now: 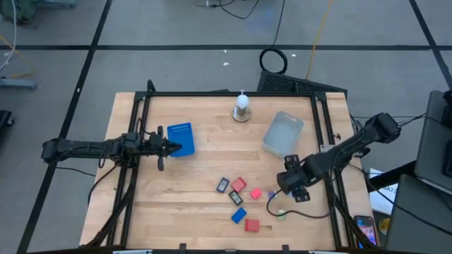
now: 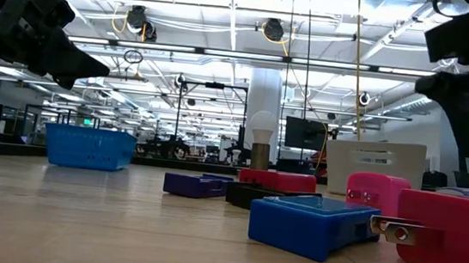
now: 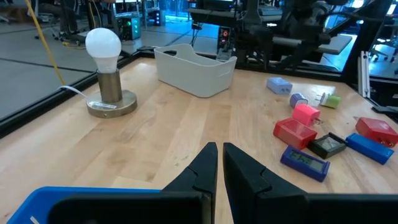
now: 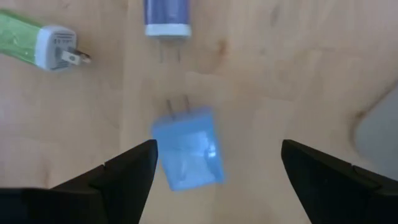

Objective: Pick & Place Office items
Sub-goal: Put the gray charger adapter into the gray bin

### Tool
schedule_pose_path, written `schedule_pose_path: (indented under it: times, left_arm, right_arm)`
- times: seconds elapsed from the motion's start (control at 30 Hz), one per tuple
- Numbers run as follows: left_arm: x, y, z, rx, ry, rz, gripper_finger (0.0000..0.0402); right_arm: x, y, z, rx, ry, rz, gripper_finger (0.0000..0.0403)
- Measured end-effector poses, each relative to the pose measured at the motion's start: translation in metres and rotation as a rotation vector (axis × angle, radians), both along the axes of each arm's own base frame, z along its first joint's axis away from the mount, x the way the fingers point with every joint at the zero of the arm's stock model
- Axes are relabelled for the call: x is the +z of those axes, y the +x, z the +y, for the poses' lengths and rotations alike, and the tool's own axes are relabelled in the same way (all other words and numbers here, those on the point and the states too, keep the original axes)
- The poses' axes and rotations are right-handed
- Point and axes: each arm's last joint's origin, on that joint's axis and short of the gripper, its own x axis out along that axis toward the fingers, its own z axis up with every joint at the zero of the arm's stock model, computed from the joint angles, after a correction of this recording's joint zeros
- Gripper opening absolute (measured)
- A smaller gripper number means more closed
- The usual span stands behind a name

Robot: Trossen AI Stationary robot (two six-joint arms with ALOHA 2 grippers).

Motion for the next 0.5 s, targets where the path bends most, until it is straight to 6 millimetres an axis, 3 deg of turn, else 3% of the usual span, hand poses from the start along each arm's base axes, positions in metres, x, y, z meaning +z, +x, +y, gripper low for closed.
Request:
schedule_pose_path:
  times: [0.33, 0.5]
  left_arm:
    - [0.0, 0.0, 0.0, 0.0, -0.004, 0.003, 0.0026]
    - [-0.001, 0.0, 0.0, -0.001, -0.004, 0.007, 0.0026]
  right_arm:
    - [-0.02, 0.001, 0.019, 0.02, -0.032, 0.07, 0.0336]
    - [-0.038, -0.005, 0.017, -0.014, -0.023, 0.113, 0.0336]
